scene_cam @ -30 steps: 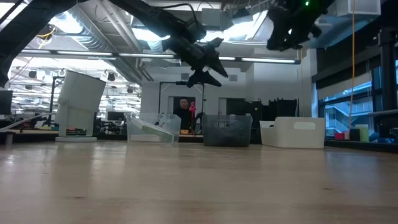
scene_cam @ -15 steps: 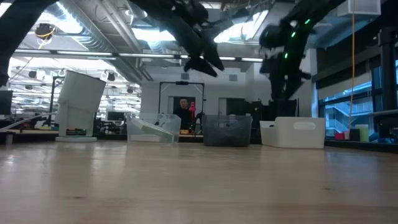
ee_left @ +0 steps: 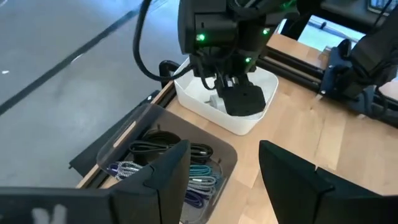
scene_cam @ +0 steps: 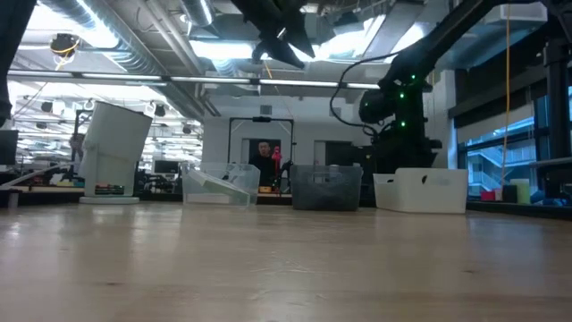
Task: Pick and place items into bin
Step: Put the black charger adapter into the white bin, then return to Home Position
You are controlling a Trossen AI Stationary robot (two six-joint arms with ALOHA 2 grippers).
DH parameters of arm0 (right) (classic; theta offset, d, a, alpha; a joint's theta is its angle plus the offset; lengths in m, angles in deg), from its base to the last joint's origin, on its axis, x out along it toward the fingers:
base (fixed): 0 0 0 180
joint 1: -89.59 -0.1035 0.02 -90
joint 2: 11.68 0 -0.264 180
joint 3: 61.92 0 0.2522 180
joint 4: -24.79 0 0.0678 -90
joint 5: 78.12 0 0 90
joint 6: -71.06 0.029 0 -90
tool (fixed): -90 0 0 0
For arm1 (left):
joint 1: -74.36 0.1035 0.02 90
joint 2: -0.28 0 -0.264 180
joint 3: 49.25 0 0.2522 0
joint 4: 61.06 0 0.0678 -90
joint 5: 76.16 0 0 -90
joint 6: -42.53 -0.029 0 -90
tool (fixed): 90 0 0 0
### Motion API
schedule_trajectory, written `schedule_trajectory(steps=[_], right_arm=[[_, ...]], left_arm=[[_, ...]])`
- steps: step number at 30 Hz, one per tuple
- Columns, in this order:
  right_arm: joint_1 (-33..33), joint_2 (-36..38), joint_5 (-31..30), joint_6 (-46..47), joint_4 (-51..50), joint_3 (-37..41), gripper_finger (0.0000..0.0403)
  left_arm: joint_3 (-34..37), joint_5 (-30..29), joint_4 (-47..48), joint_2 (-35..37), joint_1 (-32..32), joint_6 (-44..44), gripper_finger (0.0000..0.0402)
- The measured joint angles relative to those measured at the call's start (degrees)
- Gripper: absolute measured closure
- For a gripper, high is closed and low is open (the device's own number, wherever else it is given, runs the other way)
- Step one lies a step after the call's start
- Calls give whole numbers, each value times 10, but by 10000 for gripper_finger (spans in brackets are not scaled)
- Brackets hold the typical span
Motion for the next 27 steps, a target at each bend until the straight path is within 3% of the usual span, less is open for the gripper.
schedule_trajectory(steps=[12, 16, 19, 21, 27], right_arm=[[37, 10, -2, -36, -3, 0, 79], [38, 45, -1, -61, -9, 1, 77], [37, 95, 2, -64, -9, 1, 76], [38, 138, 31, -65, -10, 1, 76], [5, 281, 205, -45, 24, 26, 76]], left_arm=[[0, -64, 5, 0, -49, 17, 217], [0, -79, 19, 0, -60, 7, 217], [0, -83, 43, -4, -65, -47, 217], [1, -102, 55, -5, -70, -65, 217], [24, -181, 42, -8, -87, -70, 217]])
